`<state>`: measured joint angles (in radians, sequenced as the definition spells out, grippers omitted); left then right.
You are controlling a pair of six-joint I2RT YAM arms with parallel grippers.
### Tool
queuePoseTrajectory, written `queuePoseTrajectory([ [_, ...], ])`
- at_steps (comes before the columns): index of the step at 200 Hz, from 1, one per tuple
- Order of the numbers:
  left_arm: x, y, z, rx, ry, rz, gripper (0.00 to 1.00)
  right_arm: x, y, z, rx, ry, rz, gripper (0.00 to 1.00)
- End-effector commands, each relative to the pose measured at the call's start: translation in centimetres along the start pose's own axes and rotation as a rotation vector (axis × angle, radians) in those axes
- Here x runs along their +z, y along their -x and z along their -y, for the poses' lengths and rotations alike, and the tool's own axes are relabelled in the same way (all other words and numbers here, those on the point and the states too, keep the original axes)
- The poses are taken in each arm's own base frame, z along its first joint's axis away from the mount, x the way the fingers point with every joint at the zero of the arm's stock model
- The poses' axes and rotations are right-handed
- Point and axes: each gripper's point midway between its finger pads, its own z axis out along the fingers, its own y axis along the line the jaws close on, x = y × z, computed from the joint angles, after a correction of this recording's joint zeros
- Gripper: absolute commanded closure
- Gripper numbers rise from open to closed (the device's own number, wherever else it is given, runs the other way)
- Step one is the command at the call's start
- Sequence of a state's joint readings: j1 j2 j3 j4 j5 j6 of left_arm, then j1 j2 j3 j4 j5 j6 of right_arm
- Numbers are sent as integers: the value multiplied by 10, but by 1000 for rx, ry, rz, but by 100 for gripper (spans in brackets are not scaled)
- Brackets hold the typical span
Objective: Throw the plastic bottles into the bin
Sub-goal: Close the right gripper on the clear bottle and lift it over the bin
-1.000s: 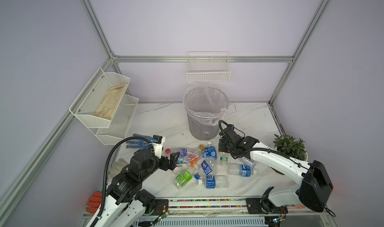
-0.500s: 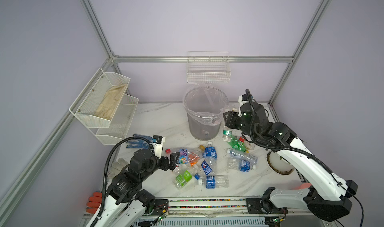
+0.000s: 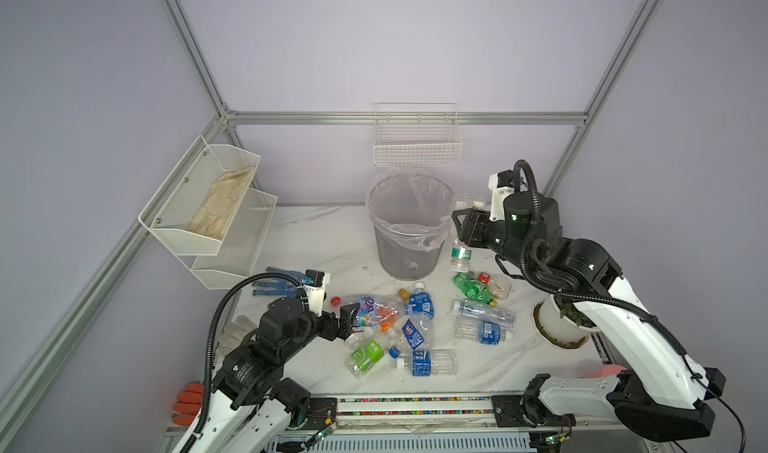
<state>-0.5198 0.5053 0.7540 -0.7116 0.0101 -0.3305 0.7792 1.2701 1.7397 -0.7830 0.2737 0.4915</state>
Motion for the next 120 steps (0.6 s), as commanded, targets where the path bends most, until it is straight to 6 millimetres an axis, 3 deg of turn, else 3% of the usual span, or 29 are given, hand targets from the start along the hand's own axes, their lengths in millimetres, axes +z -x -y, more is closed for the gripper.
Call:
queuePoseTrajectory([
  [1,7,-6,-1,-16,-5,7,0,-7,8,-8,-1,33,14,56],
  [79,5,-5,0,-14,-12,15,0,-3,36,-31,-23,72,54,56],
  [84,5,-4,1,-12,-13,17,0,7,32,-32,-30,62,40,56],
  [120,3,-4,1,-13,-14,24,0,14,42,-43,-39,75,63,56],
])
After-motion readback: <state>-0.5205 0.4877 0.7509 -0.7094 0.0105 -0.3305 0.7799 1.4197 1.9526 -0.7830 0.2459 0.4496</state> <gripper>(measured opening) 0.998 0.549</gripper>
